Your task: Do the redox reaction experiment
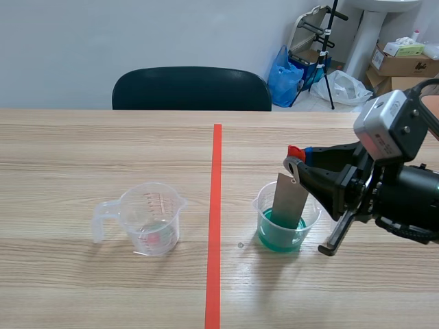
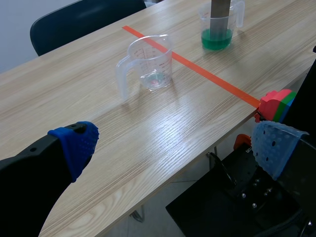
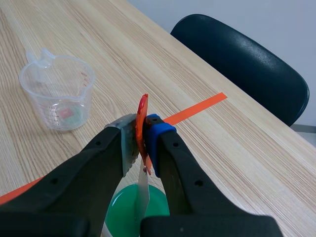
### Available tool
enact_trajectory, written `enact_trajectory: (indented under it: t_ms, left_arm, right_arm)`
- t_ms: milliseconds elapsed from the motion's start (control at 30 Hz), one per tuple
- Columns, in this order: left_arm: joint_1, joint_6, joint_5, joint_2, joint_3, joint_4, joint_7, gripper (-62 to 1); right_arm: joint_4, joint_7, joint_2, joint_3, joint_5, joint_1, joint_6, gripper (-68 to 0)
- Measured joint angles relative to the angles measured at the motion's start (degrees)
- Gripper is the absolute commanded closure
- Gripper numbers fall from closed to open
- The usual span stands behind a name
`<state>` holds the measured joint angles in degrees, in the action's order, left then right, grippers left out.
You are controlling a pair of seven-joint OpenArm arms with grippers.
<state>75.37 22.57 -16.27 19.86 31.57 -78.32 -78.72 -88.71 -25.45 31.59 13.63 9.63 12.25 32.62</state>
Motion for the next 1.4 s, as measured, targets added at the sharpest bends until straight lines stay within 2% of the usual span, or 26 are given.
enact_trajectory:
  t_ms: [900, 1067, 1133, 1300, 1400]
  left_arm:
    - [0.0, 0.0, 0.0, 0.0, 0.0, 0.0, 0.0, -62.3]
    - [0.0, 0.0, 0.0, 0.0, 0.0, 0.0, 0.0, -62.3]
    - [0.0, 0.0, 0.0, 0.02, 0.0, 0.0, -0.02, -62.3]
    - [0.0, 0.0, 0.0, 0.02, 0.0, 0.0, -0.02, -62.3]
    - [0.0, 0.0, 0.02, 0.02, 0.0, 0.0, -0.02, -62.3]
  right_arm:
    - [-0.22, -0.02, 0.0, 0.0, 0.22, 0.0, 0.0, -0.7]
    - [-3.02, 0.0, 0.39, -0.42, 0.48, 0.22, 0.09, -0.7]
    - [-4.59, -0.02, 0.63, -1.62, 2.34, 0.98, 0.2, -0.7]
    - [-8.66, 0.7, 1.84, -4.92, 3.58, 3.56, 0.46, -0.6]
    - [-11.08, 3.37, 1.97, -6.43, 5.29, 4.63, 0.66, -0.7]
